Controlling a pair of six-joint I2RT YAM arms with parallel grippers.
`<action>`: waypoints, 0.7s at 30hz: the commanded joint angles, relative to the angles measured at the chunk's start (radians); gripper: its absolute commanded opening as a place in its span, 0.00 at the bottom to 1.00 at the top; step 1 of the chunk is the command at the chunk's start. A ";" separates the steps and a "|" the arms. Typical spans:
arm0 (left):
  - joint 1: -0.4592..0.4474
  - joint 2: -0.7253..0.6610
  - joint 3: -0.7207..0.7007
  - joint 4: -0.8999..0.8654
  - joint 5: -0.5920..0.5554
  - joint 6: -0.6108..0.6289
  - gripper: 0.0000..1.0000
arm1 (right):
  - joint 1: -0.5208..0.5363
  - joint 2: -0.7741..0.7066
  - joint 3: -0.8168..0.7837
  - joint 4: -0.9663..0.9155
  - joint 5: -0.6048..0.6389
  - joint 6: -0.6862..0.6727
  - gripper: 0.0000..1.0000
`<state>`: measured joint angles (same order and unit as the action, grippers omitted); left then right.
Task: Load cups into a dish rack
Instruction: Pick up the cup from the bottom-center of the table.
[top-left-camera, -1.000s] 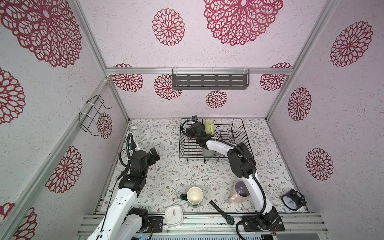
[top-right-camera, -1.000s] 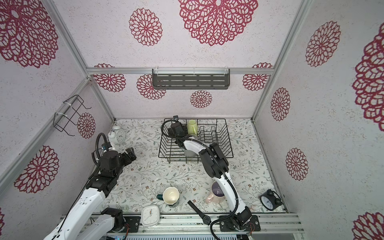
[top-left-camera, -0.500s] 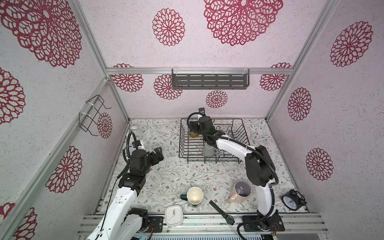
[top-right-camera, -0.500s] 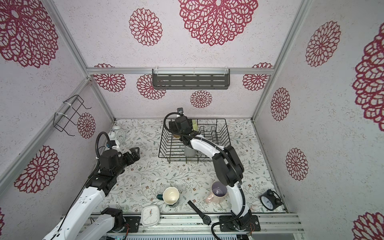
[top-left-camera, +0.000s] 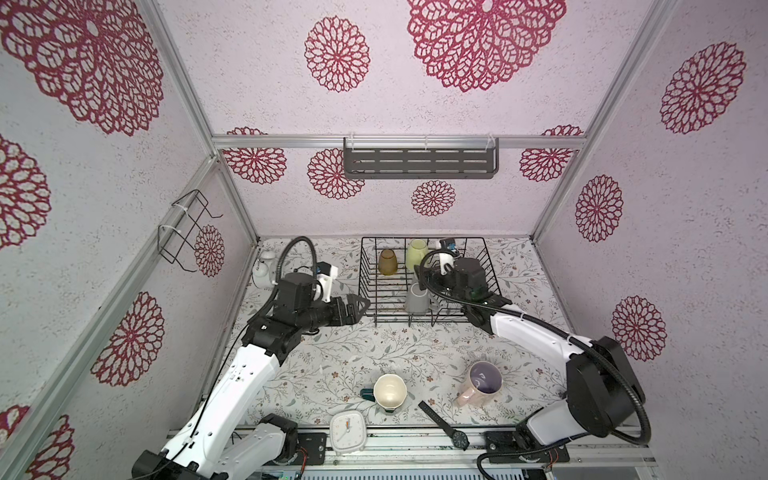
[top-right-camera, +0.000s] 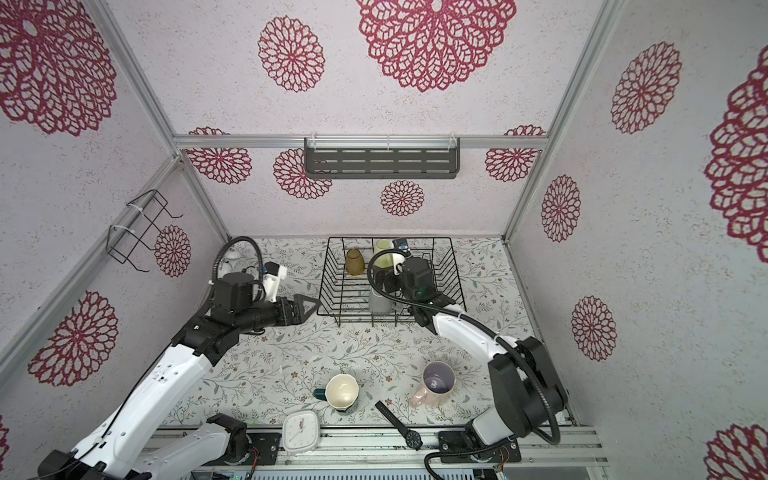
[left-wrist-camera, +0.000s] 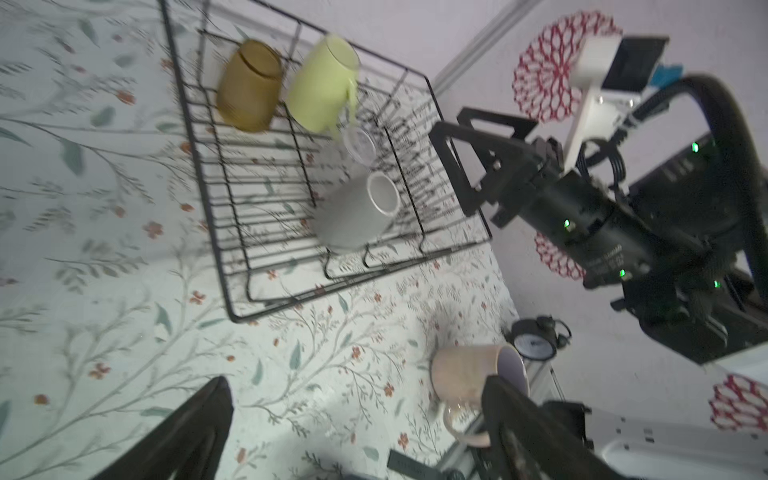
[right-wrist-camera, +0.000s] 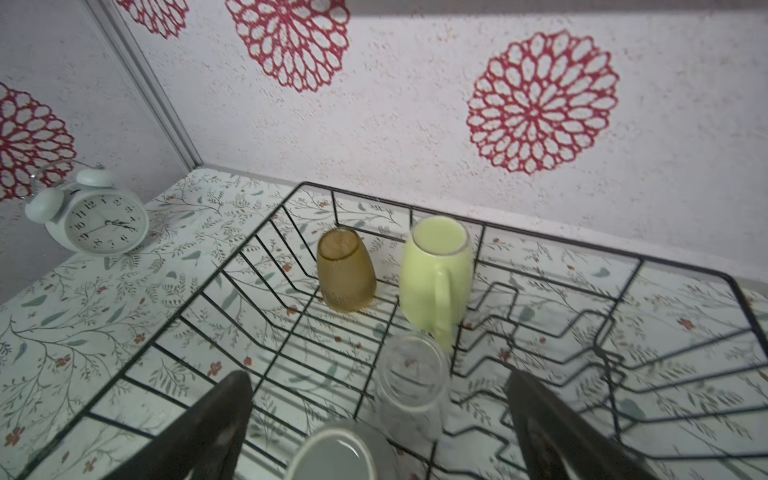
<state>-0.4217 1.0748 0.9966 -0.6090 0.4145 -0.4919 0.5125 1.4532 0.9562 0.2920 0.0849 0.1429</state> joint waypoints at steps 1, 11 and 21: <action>-0.115 0.076 0.079 -0.358 -0.111 0.130 0.98 | -0.045 -0.111 -0.038 -0.040 -0.013 0.017 0.99; -0.312 0.271 0.204 -0.568 -0.082 0.202 0.81 | -0.111 -0.243 -0.088 -0.089 0.068 -0.057 0.99; -0.385 0.432 0.258 -0.598 -0.036 0.253 0.80 | -0.114 -0.268 -0.089 -0.121 0.076 -0.079 0.99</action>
<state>-0.7990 1.4536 1.2427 -1.1725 0.3897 -0.2768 0.4042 1.2270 0.8665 0.1665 0.1379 0.0868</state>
